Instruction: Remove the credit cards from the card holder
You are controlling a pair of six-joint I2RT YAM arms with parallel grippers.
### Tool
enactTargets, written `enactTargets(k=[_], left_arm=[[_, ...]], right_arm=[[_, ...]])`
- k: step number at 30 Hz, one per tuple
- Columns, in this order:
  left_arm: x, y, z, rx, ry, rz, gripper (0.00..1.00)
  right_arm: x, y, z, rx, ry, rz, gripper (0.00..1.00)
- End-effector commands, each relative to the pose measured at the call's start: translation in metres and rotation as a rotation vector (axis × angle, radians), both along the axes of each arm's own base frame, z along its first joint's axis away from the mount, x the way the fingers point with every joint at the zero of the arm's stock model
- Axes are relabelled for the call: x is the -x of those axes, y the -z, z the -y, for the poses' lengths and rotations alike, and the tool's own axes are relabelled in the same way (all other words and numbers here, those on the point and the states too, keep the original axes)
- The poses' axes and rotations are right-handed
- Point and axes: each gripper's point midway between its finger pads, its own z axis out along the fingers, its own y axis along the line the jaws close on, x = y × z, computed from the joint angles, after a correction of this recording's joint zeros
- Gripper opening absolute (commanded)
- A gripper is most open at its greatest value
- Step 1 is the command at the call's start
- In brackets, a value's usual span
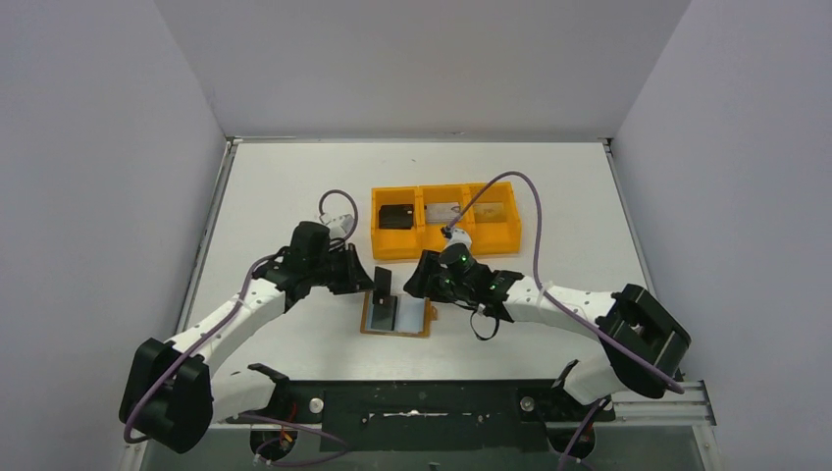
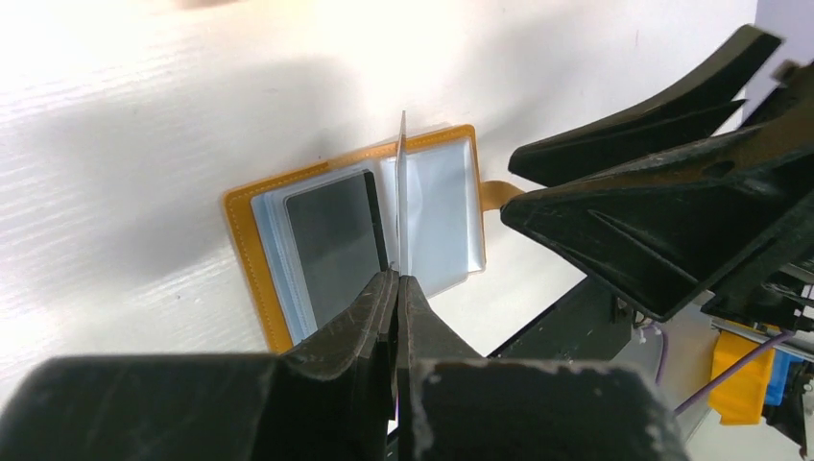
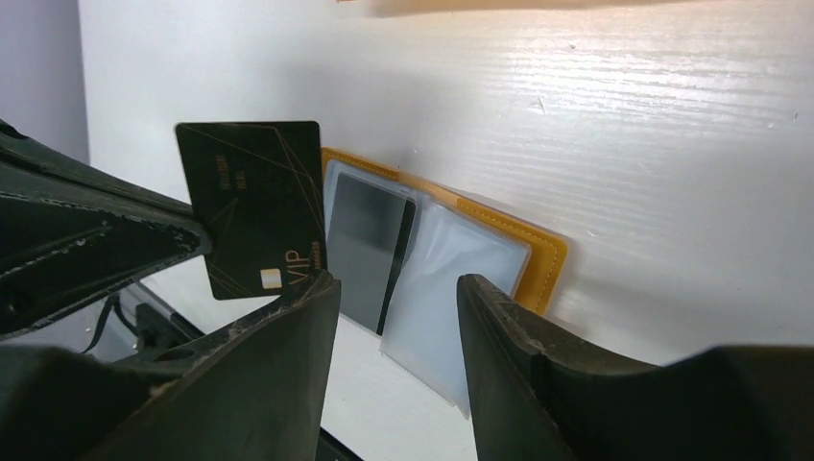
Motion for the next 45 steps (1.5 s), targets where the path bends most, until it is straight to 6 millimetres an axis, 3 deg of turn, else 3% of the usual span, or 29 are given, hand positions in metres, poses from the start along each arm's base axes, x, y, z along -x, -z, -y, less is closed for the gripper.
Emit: enactTargets(k=[1, 6, 12, 20, 24, 40, 45], left_arm=[[-0.016, -0.044, 0.004, 0.095, -0.009, 0.132, 0.0], [-0.012, -0.061, 0.007, 0.286, 0.012, 0.138, 0.0], [-0.001, -0.074, 0.012, 0.463, 0.053, 0.113, 0.0], [0.009, -0.092, 0.016, 0.566, 0.109, 0.122, 0.0], [0.009, -0.095, 0.016, 0.59, 0.115, 0.127, 0.0], [0.008, -0.095, 0.011, 0.612, 0.121, 0.138, 0.0], [0.003, -0.095, 0.008, 0.606, 0.098, 0.146, 0.26]], right_arm=[[-0.004, -0.046, -0.022, -0.273, -0.051, 0.077, 0.5], [-0.002, -0.065, -0.03, -0.406, -0.108, 0.106, 0.59], [0.001, -0.091, -0.034, -0.569, -0.166, 0.155, 0.61], [-0.001, -0.098, -0.035, -0.626, -0.193, 0.15, 0.59], [0.001, -0.1, -0.037, -0.646, -0.217, 0.148, 0.51], [0.01, -0.112, -0.034, -0.716, -0.265, 0.164, 0.04], [0.008, -0.113, -0.033, -0.707, -0.258, 0.17, 0.0]])
